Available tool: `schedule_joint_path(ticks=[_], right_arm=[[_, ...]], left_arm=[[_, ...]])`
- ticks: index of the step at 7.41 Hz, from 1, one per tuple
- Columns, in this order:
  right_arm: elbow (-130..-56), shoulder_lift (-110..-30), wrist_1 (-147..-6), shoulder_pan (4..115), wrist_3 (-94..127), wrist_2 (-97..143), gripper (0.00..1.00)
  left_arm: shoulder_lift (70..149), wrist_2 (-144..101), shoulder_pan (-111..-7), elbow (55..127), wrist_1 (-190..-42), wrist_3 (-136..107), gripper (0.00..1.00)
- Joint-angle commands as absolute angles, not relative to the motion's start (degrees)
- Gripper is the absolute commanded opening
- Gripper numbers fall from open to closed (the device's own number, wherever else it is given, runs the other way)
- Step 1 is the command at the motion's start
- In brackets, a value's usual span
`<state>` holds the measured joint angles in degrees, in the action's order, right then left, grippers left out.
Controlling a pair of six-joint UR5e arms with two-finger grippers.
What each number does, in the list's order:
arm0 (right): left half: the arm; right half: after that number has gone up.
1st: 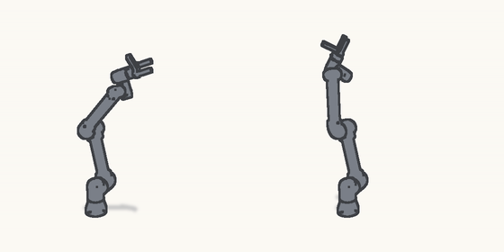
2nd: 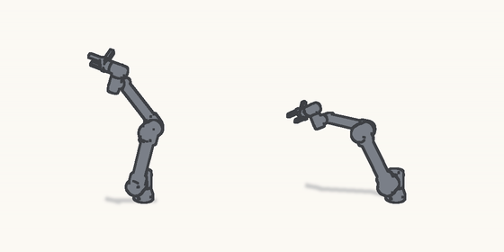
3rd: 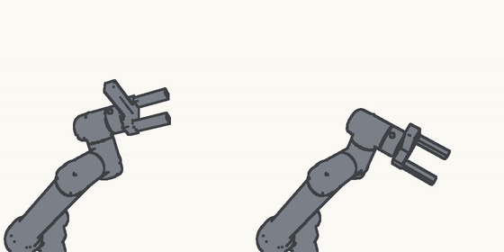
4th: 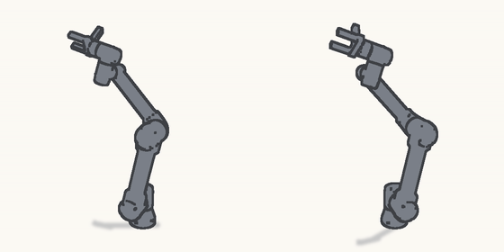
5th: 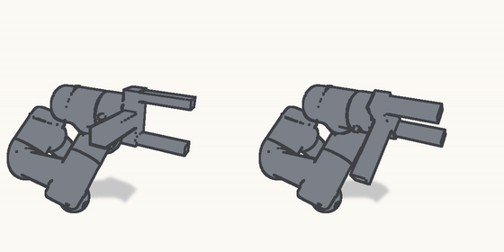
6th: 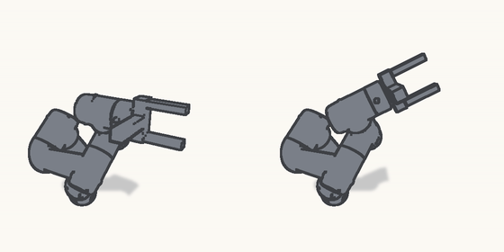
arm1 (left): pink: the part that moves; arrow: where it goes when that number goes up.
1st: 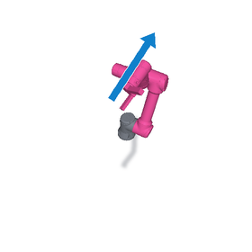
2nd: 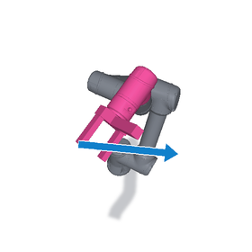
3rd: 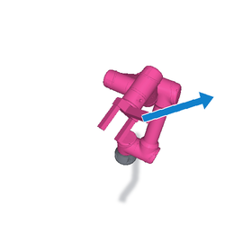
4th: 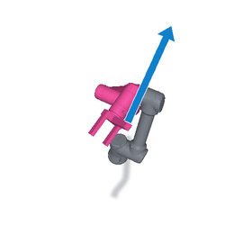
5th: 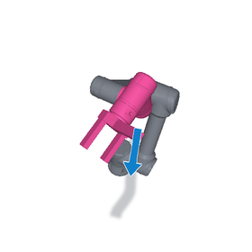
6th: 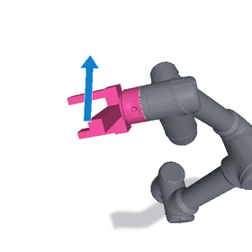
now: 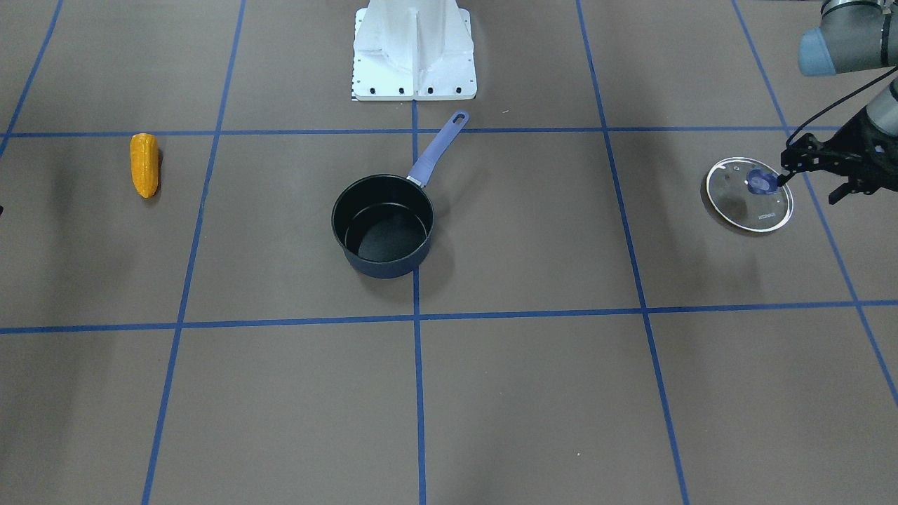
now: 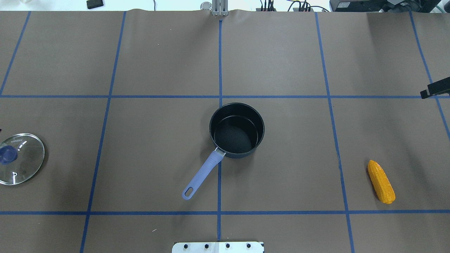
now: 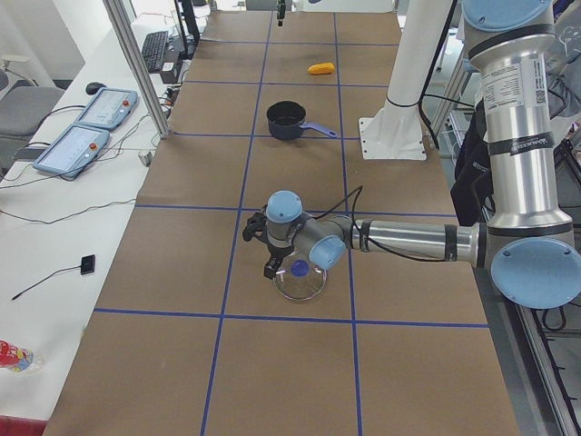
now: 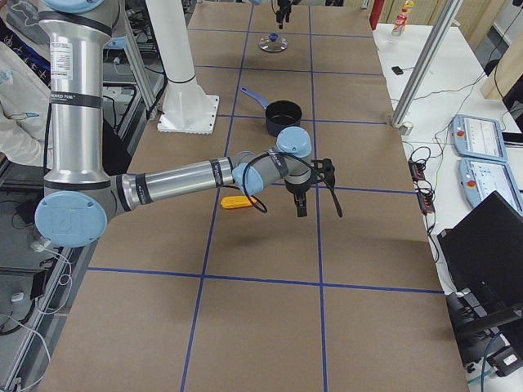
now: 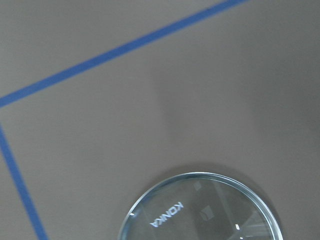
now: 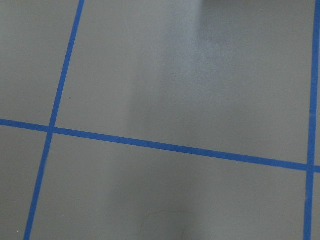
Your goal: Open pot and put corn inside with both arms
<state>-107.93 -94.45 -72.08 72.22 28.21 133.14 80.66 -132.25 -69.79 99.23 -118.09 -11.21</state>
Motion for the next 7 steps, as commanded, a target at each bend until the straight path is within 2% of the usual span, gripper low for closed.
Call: schedule_joint_path(ticks=[1,3,5,7], right_arm=[[-113.4,-98.3,-72.1,68.6,32.8,132.3,1.00],[-116.6,-100.4,-71.8,63.1,38.1,128.9,1.00],[-116.6,-107.1,-58.3,53.8,49.0,121.6,1.00],[-116.6,-108.6,-55.0,39.9,61.1,107.7,1.00]], left_arm=[[83.2,-134.5,-78.6,98.7,-101.6,-0.1,0.98],[88.1,-133.8,-84.0,98.5,-85.4,1.1,0.98],[88.1,-133.9,-86.6,99.1,-85.3,1.0,0.98],[88.2,-133.9,-86.6,99.2,-85.3,1.0,0.98]])
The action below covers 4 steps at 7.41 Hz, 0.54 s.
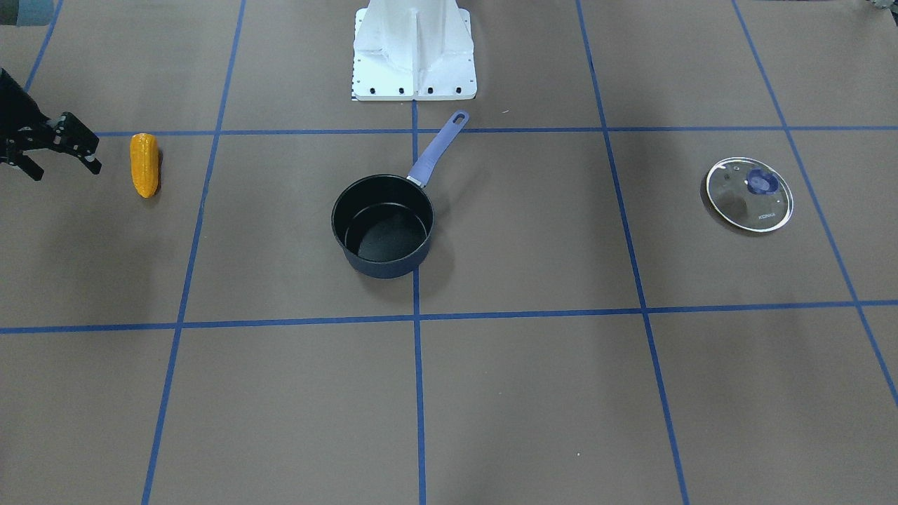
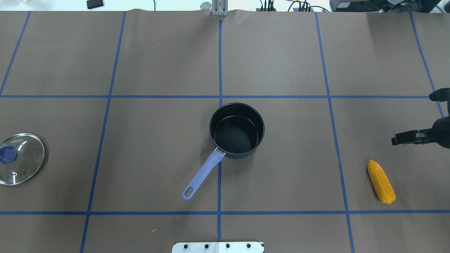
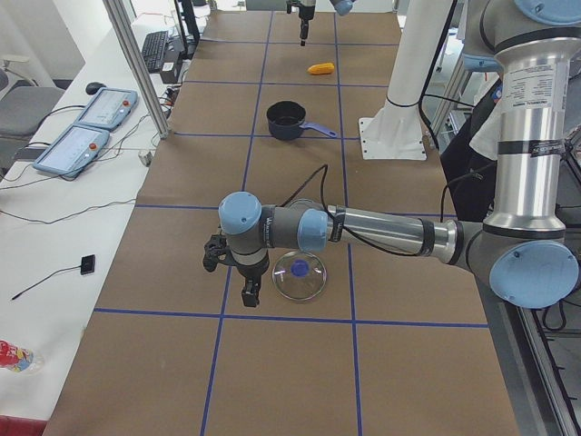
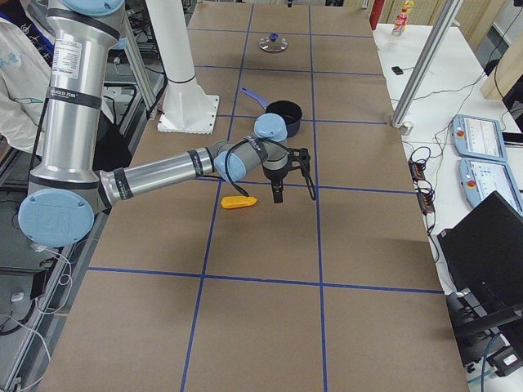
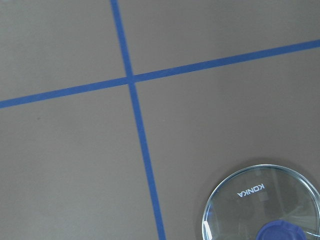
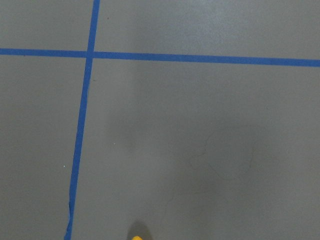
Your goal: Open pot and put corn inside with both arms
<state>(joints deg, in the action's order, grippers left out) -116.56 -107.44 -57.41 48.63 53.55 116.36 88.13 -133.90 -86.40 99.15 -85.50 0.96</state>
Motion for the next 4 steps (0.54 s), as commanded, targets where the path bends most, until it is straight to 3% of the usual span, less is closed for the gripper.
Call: schedule_joint_path(ticks=[1,4], right_arm=[[-116.5,-109.7,-52.2,34.8,63.8,103.7,1.00],[-116.4,-112.1,-50.5,26.1,65.5,96.7,1.00]], left_arm=[[88.2,-133.9,-86.6,99.2,-85.4,1.0,0.98],[88.2,-134.0,-86.6,99.3,-85.5,1.0,0.98]])
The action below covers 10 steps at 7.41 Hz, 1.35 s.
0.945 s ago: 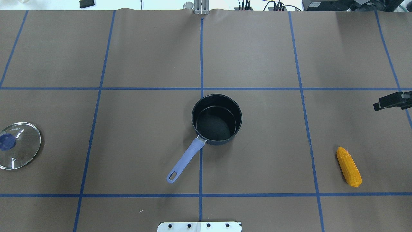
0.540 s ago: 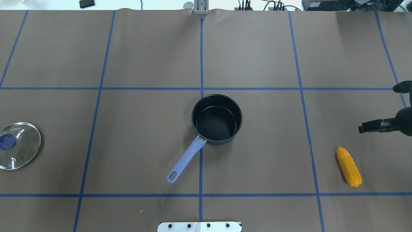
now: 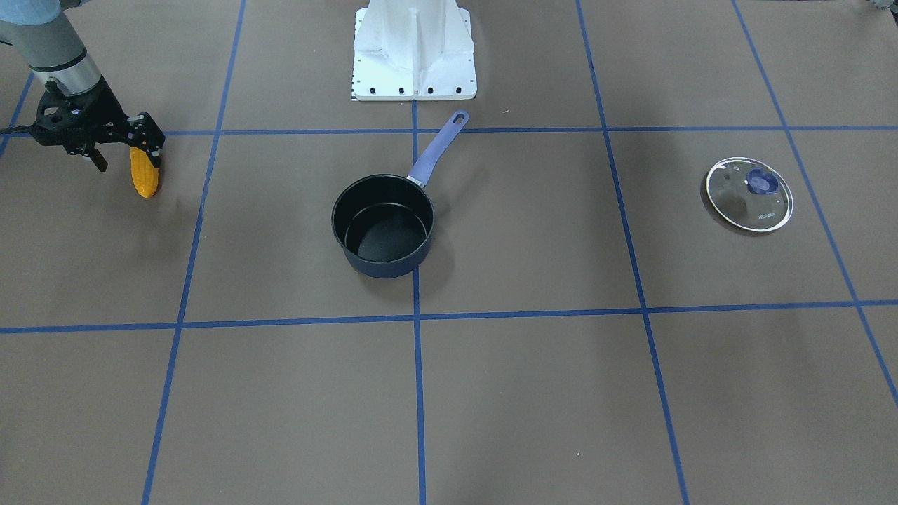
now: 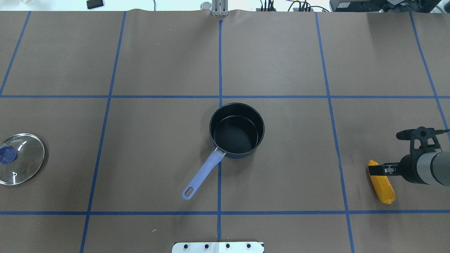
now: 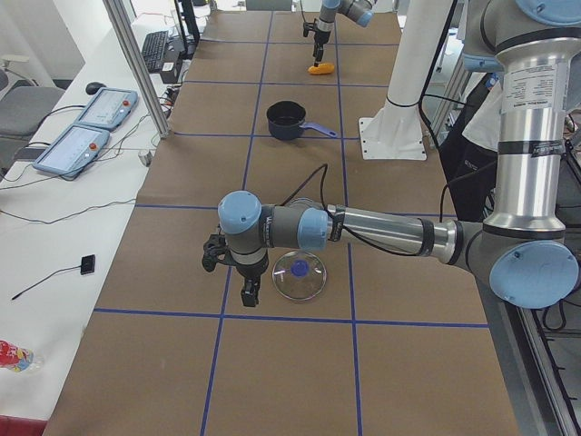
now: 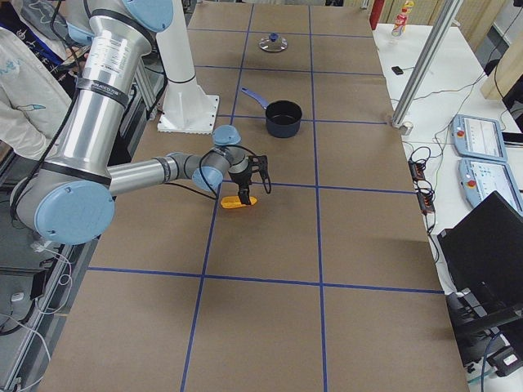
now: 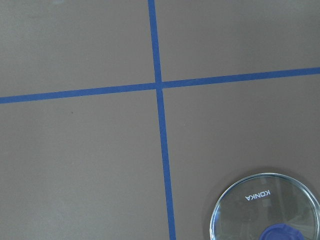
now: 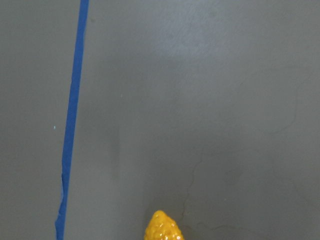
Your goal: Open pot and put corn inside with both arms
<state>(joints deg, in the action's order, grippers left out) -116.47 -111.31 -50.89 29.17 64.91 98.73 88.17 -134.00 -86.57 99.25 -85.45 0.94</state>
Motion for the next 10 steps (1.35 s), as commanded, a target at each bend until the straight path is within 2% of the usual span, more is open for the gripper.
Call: schedule_joint_path(ticks=[1,3,4,5,7,8,10], right_arm=[[-116.2,-112.1,-50.5,24.8,65.5,95.6,0.91],[-115.2,-112.1,-50.4,23.3,65.5,95.5,0.64],[-114.8,-112.2,-50.4,22.8,65.4,95.3,0.57],[-114.5,-112.4,-50.4,22.6,65.4,94.9,0.45],[-115.0,-112.0,-50.4,23.5,64.7,95.4,0.00],[-116.5,-111.6,-50.4,26.2,64.4,96.6,0.00],[-116.7,-106.0,-50.8,31.9,64.4,102.9,0.00]], left_arm=[[88.0,-134.0,-86.6,99.3,-85.5,1.0,0.98],[87.7,-134.2,-86.6,99.4,-85.5,1.0,0.98],[87.6,-134.2,-86.6,99.5,-85.5,1.0,0.98],[87.5,-134.2,-86.6,99.5,-85.6,1.0,0.98],[87.5,-134.2,-86.6,99.5,-85.6,1.0,0.98],[87.4,-134.2,-86.6,99.5,-85.6,1.0,0.98],[87.4,-134.2,-86.7,99.5,-85.6,1.0,0.98]])
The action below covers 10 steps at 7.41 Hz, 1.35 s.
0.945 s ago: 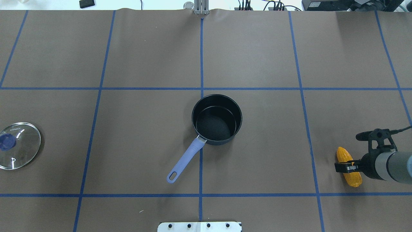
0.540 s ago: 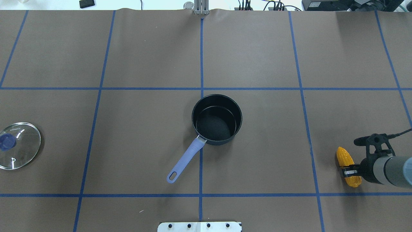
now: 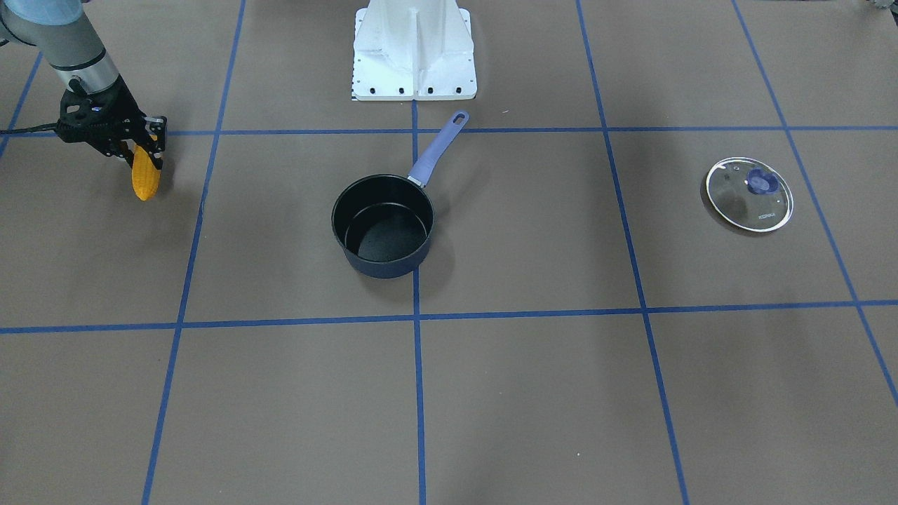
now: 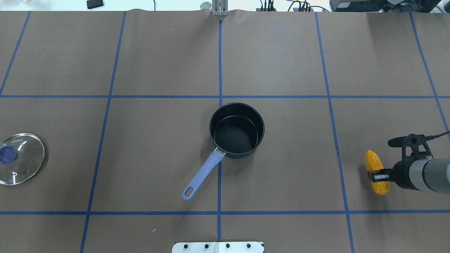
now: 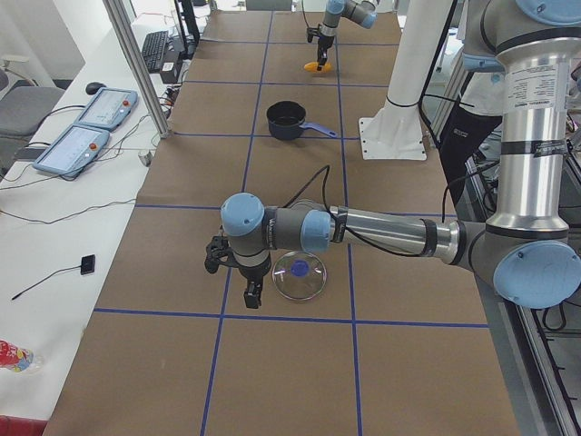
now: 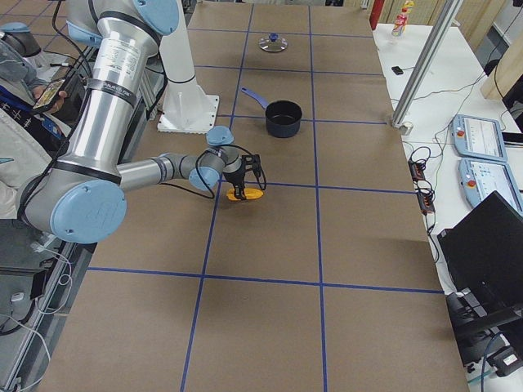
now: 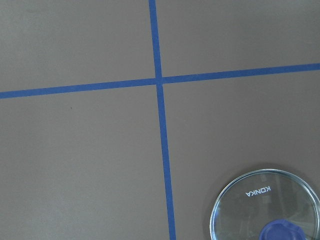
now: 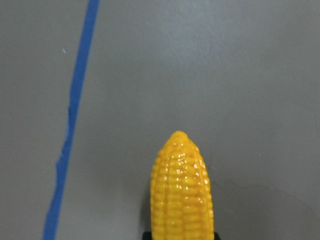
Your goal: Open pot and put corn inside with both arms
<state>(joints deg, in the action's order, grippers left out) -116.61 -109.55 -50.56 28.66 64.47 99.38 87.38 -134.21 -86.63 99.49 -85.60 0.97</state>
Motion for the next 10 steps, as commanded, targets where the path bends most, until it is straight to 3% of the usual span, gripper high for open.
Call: schedule_joint_path(ticks=[1,6,10], right_arm=[[-116.0,-100.4,-53.5,33.4,64.5,103.1,0.00],[-113.1,-66.1,-89.7,34.6,69.8,102.9,0.00],[-98.5,-50.2,-92.6,31.0,80.6,100.0,0.00]], left_arm=[[87.4,-134.2,-86.7,99.5,-85.6,1.0,0.98],[86.8,-133.9,-86.7,99.4,-85.6,0.4,0.98],[86.4,-134.0,-86.6,99.4,-85.5,0.4,0.98]])
